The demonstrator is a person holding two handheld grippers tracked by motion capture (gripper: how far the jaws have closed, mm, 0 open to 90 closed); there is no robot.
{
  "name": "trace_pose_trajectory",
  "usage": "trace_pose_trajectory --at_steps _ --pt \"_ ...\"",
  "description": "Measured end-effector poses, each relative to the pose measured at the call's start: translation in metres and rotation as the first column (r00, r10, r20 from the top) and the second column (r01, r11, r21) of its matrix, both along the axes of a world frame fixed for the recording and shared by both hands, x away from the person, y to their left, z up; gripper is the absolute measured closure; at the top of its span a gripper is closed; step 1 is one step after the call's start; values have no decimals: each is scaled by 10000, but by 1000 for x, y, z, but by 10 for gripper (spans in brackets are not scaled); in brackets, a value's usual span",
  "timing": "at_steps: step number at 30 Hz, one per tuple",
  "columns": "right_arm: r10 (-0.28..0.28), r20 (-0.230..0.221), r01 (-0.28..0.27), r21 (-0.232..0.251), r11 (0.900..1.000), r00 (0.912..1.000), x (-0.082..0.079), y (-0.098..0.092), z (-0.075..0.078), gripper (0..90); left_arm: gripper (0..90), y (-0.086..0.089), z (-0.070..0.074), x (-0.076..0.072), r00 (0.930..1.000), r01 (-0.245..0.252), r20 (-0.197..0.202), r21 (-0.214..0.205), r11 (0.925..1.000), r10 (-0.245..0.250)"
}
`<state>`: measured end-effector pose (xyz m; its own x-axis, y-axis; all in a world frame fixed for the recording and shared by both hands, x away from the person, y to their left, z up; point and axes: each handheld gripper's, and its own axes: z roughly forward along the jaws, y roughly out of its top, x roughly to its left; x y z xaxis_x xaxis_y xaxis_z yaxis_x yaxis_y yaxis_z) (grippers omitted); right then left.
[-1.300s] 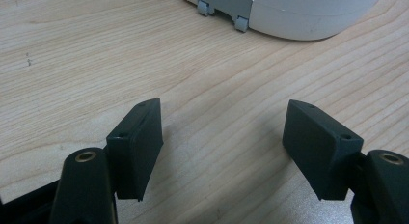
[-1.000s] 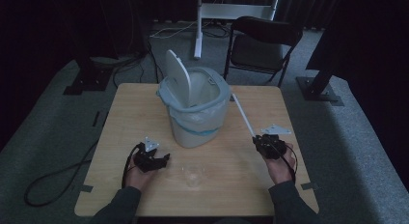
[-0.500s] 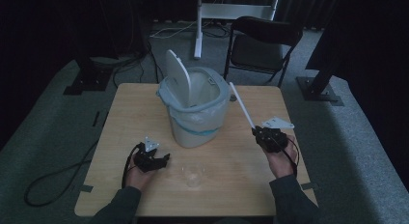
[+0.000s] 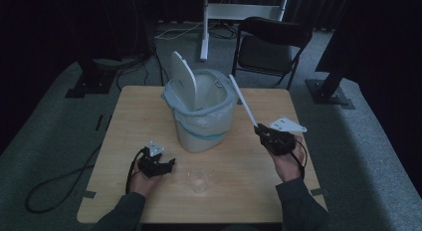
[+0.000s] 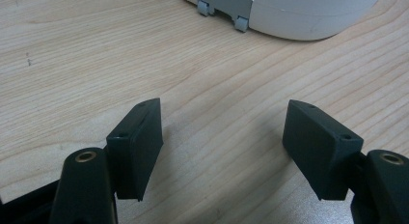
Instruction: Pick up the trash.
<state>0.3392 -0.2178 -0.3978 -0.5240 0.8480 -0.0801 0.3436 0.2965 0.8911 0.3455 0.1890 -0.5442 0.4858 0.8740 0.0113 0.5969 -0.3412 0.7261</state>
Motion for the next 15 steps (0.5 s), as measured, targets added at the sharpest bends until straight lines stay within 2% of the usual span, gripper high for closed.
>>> trace_pose_trajectory --at_steps 5,15 --pt "647 23 -647 37 9979 9979 1 9 4 790 309 0 0 0 10000 0 2 1 10000 0" --pt "1323 -240 -1334 -551 9895 9909 15 28 5 790 308 0 0 0 10000 -6 7 -11 10000 6"
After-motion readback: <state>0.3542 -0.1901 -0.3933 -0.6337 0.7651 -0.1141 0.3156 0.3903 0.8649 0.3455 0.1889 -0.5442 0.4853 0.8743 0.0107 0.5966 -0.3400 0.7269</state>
